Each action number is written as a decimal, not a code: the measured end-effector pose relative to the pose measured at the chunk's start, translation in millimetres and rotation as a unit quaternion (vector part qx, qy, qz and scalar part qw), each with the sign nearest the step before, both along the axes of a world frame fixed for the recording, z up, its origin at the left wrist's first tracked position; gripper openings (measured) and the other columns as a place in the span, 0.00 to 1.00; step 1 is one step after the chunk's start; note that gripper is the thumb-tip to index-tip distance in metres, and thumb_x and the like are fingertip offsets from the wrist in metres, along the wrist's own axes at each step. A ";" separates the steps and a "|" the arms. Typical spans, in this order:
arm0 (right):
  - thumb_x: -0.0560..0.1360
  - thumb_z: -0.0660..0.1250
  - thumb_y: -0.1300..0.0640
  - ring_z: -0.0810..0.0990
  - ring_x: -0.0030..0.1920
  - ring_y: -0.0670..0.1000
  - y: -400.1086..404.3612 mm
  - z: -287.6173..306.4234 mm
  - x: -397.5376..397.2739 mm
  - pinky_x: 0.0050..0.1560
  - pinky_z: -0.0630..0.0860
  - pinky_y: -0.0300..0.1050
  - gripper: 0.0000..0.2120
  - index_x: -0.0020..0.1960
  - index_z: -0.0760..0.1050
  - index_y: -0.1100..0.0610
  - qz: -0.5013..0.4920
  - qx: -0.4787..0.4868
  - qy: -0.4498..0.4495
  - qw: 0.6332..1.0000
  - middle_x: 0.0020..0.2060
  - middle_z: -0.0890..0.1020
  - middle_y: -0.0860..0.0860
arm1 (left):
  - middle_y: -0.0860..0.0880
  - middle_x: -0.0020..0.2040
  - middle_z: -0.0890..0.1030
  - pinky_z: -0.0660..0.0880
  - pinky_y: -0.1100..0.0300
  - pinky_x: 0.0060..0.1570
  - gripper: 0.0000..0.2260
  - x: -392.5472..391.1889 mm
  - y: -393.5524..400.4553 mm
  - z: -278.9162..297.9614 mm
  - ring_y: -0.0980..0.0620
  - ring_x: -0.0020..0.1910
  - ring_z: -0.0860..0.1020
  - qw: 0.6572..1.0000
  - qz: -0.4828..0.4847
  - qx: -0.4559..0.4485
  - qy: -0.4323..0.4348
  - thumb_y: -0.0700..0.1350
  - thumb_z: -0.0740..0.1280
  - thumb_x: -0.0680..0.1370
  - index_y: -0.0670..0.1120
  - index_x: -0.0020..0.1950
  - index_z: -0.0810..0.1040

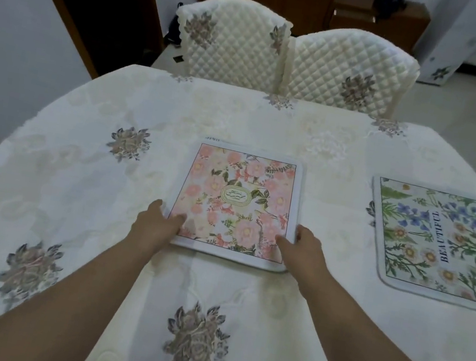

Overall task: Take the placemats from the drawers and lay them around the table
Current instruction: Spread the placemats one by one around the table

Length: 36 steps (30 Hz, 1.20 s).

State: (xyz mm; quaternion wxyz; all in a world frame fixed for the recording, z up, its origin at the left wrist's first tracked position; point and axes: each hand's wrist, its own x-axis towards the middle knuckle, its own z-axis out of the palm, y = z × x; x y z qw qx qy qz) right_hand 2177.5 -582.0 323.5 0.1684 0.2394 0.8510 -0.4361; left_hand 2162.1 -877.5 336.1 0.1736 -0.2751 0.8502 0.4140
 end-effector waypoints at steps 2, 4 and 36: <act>0.56 0.67 0.32 0.81 0.54 0.57 1.8 -21.7 -7.1 0.56 0.80 0.58 0.41 0.65 0.72 0.50 -0.021 0.004 0.009 1.000 0.58 0.79 0.52 | 0.42 0.75 0.70 0.70 0.48 0.68 0.37 -4.9 -6.4 -6.0 0.40 0.69 0.73 1.000 0.014 0.027 -0.001 0.58 0.71 0.76 0.49 0.80 0.60; 0.53 0.70 0.32 0.82 0.54 0.56 2.5 -31.7 -10.3 0.55 0.81 0.59 0.45 0.67 0.69 0.49 -0.045 0.002 0.016 0.999 0.59 0.78 0.53 | 0.44 0.69 0.77 0.74 0.49 0.63 0.33 -7.1 -11.1 -7.1 0.43 0.61 0.77 0.998 0.016 0.059 0.005 0.55 0.72 0.76 0.49 0.78 0.64; 0.81 0.63 0.54 0.79 0.48 0.50 215.6 7.8 231.1 0.44 0.71 0.45 0.10 0.62 0.72 0.53 -0.079 0.040 0.024 0.996 0.51 0.80 0.48 | 0.63 0.68 0.74 0.70 0.61 0.63 0.23 220.2 178.2 39.4 0.58 0.65 0.75 0.963 -0.245 0.114 -0.006 0.45 0.74 0.76 0.64 0.69 0.77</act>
